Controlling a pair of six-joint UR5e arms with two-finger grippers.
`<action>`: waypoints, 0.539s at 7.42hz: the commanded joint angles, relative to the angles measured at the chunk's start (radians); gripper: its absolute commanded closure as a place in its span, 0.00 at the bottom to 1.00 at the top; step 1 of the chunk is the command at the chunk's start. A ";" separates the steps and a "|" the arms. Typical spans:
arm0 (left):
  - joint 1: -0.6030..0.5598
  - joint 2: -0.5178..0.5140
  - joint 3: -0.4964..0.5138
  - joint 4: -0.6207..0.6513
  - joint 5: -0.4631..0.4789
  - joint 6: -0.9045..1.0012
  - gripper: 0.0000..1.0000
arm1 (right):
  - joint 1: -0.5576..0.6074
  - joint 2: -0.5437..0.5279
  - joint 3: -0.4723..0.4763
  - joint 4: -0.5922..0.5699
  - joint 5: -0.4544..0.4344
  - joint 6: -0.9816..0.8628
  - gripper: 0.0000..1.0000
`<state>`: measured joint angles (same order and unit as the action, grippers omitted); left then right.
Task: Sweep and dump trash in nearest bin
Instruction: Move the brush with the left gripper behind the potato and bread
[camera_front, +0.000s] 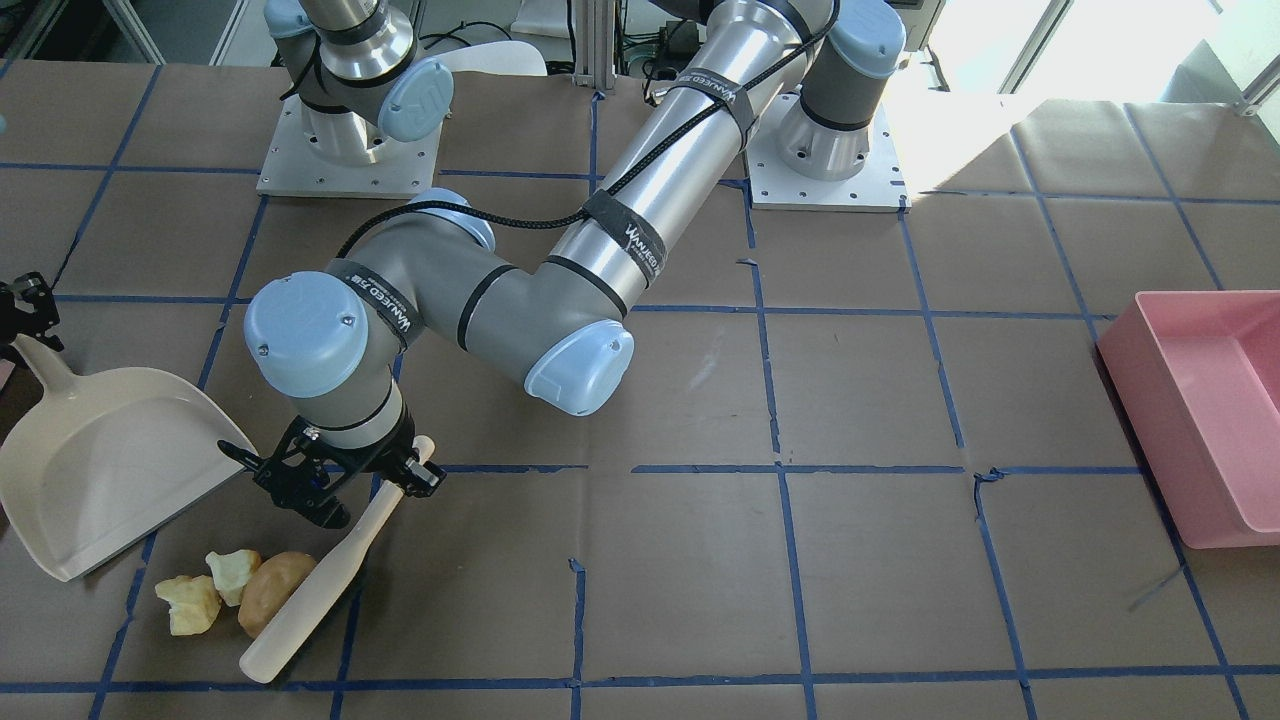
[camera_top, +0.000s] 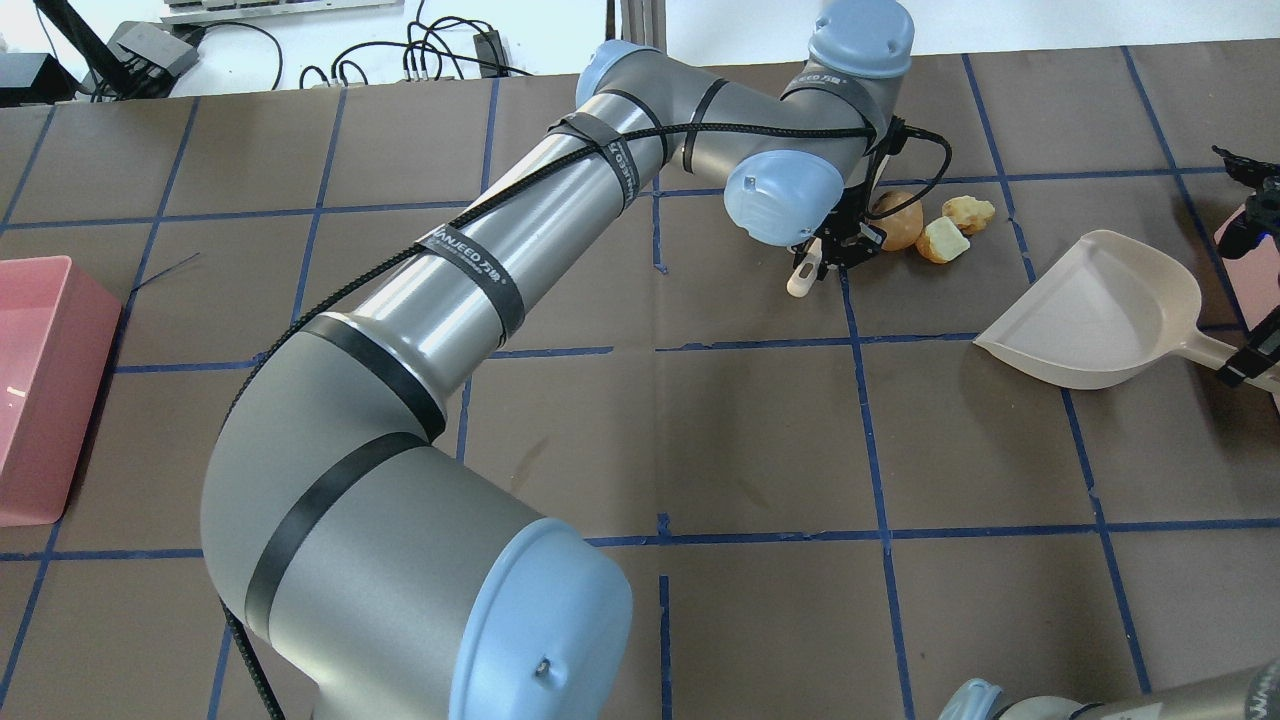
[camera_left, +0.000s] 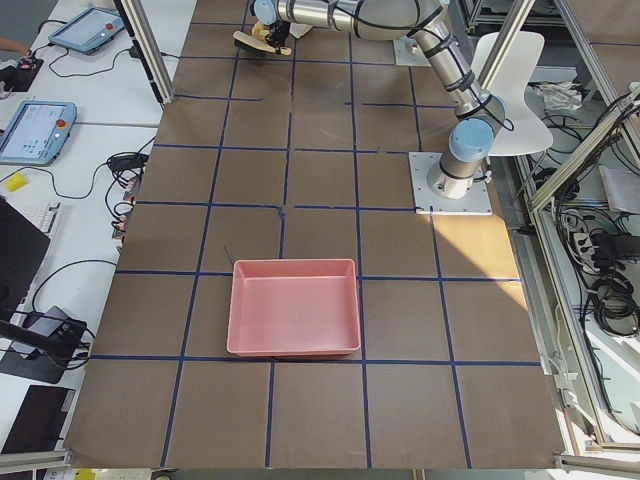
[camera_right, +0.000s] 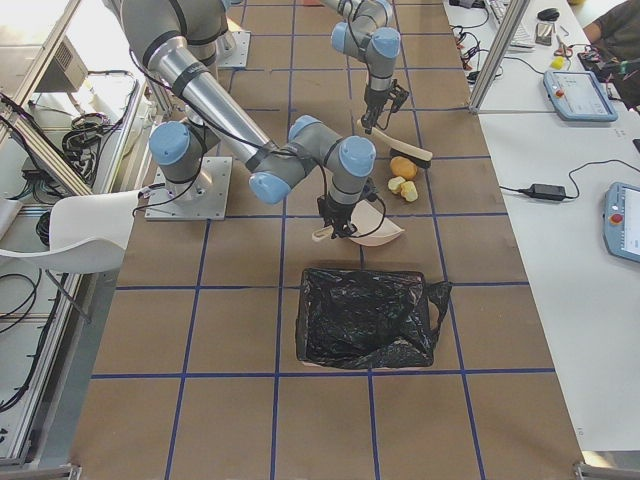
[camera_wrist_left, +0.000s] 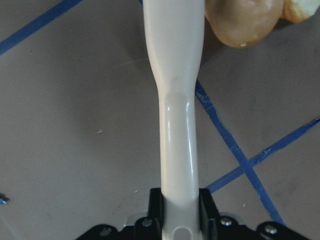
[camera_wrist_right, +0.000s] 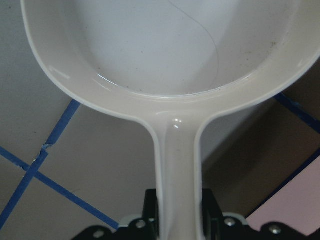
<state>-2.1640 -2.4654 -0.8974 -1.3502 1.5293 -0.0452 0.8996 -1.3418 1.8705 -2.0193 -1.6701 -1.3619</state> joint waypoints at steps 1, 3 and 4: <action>-0.037 -0.029 0.005 0.066 -0.006 -0.038 1.00 | 0.004 0.032 -0.004 -0.039 0.010 -0.042 0.94; -0.086 -0.090 0.079 0.092 -0.009 -0.033 1.00 | 0.037 0.032 -0.005 -0.041 0.012 -0.045 0.94; -0.114 -0.131 0.150 0.091 -0.011 -0.024 1.00 | 0.054 0.033 -0.005 -0.041 0.013 -0.040 0.94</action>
<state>-2.2423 -2.5484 -0.8243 -1.2648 1.5208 -0.0754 0.9314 -1.3104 1.8661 -2.0590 -1.6588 -1.4048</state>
